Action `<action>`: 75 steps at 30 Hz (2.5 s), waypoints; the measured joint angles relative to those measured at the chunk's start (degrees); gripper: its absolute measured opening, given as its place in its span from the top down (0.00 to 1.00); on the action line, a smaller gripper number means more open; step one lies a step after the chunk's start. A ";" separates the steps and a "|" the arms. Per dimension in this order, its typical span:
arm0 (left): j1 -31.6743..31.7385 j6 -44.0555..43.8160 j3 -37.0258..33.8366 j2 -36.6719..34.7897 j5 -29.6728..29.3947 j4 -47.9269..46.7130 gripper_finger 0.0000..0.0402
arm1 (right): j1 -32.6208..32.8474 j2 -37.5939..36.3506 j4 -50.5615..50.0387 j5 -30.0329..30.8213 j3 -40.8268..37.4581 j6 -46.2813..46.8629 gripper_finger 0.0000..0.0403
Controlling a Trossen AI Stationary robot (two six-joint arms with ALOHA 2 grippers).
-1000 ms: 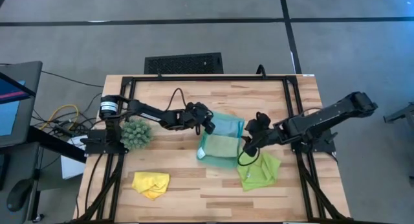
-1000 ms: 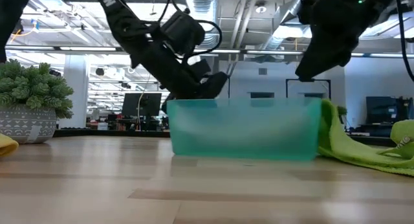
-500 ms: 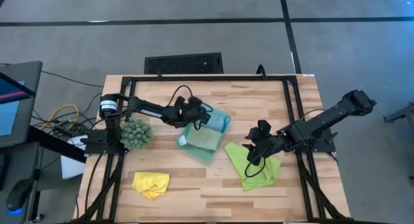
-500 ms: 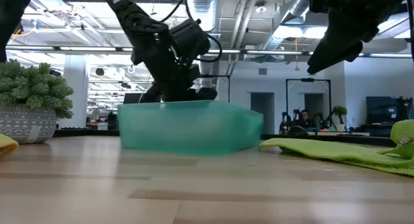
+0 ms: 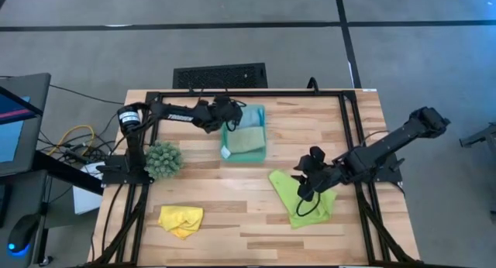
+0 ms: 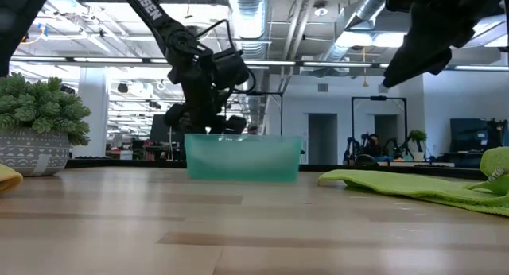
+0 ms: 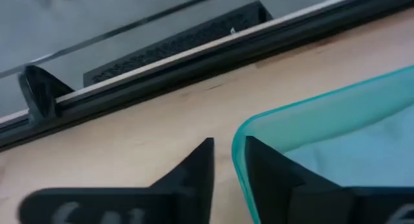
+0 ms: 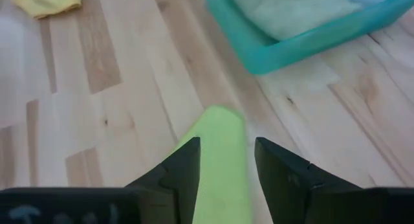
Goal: Fold microfiber towels
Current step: Fold the light green microfiber cloth
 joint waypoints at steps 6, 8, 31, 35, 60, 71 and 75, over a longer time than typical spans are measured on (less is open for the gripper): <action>2.66 5.19 0.00 -2.93 5.64 -3.28 0.61 | 2.35 0.26 -0.06 0.02 0.02 -0.02 0.59; 2.90 7.81 0.00 -5.22 7.45 -4.81 0.55 | 3.68 0.40 0.13 0.02 0.04 -0.36 0.59; -30.52 30.06 0.04 -11.80 22.68 19.40 0.44 | 7.82 23.56 -0.75 -13.57 0.15 -7.57 0.58; -31.07 32.97 0.04 -11.80 22.37 19.77 0.44 | 5.38 23.29 -0.59 -18.89 0.26 -9.87 0.62; -31.13 33.30 0.04 -11.80 21.16 17.68 0.44 | 9.24 15.39 -1.61 -24.88 0.00 -10.07 0.99; -37.46 52.35 0.01 -8.07 25.87 19.05 0.44 | 18.03 6.26 -10.11 1.50 8.84 -10.46 0.98; -39.22 57.23 0.07 -2.49 24.90 23.98 0.44 | 20.50 2.29 -10.64 9.55 11.71 -10.14 0.98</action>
